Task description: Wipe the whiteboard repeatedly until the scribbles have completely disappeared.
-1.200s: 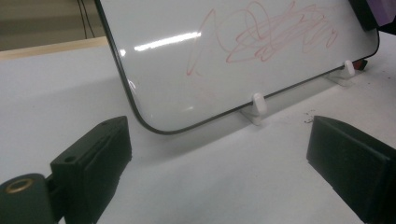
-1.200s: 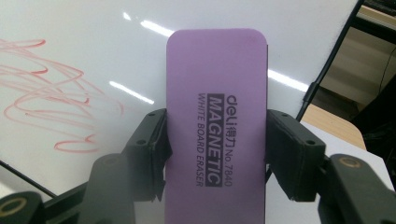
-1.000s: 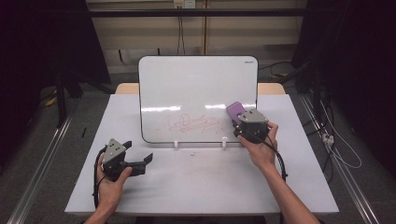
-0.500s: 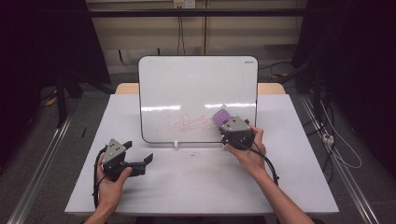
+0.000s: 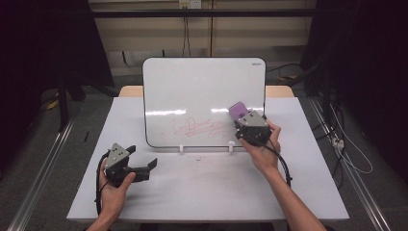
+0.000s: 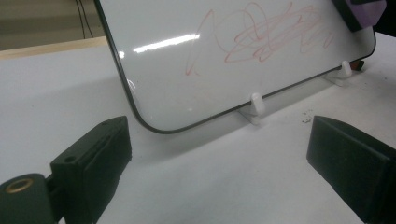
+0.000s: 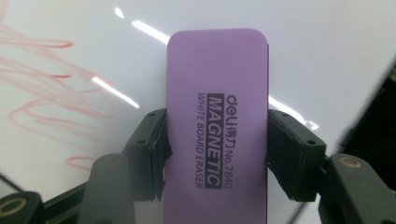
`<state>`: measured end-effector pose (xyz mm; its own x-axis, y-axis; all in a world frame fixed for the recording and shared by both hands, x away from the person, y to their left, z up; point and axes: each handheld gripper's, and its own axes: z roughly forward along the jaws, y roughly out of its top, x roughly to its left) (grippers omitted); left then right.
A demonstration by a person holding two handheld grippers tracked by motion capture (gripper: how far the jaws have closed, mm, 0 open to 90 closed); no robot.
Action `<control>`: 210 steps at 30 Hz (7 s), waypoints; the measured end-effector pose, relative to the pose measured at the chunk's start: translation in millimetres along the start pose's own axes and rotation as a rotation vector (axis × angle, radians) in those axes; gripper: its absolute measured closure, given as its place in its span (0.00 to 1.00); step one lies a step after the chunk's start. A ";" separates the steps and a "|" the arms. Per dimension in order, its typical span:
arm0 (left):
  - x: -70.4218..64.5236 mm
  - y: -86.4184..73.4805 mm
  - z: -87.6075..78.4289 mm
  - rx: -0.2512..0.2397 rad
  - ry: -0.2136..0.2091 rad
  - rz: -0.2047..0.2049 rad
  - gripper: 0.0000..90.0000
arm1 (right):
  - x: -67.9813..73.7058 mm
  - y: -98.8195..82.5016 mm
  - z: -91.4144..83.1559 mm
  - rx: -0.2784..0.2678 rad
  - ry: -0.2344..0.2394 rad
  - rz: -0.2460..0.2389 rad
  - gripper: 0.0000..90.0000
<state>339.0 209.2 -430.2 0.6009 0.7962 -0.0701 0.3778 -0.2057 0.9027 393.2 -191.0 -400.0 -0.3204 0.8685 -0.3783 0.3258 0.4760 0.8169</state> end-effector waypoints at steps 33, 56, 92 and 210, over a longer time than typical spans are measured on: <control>2.3 0.5 -2.5 -0.006 0.000 -0.008 0.07 | 84.9 21.9 17.0 -0.057 0.077 -0.043 0.47; 4.3 -0.6 -6.7 -0.010 0.006 -0.009 0.07 | 34.5 21.6 13.7 -0.043 0.029 0.046 0.47; 3.8 -0.1 -3.6 -0.003 0.003 -0.008 0.07 | 32.8 -4.2 3.2 -0.035 0.013 0.000 0.47; 7.4 -3.3 -5.5 -0.001 0.006 -0.031 0.07 | 172.3 78.5 45.2 -0.081 0.160 -0.156 0.47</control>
<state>338.4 218.9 -431.3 0.5850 0.8055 -0.0951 0.3954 -0.1808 0.9006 403.8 2.3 -420.7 -0.5005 0.7491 -0.4340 0.1910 0.5845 0.7886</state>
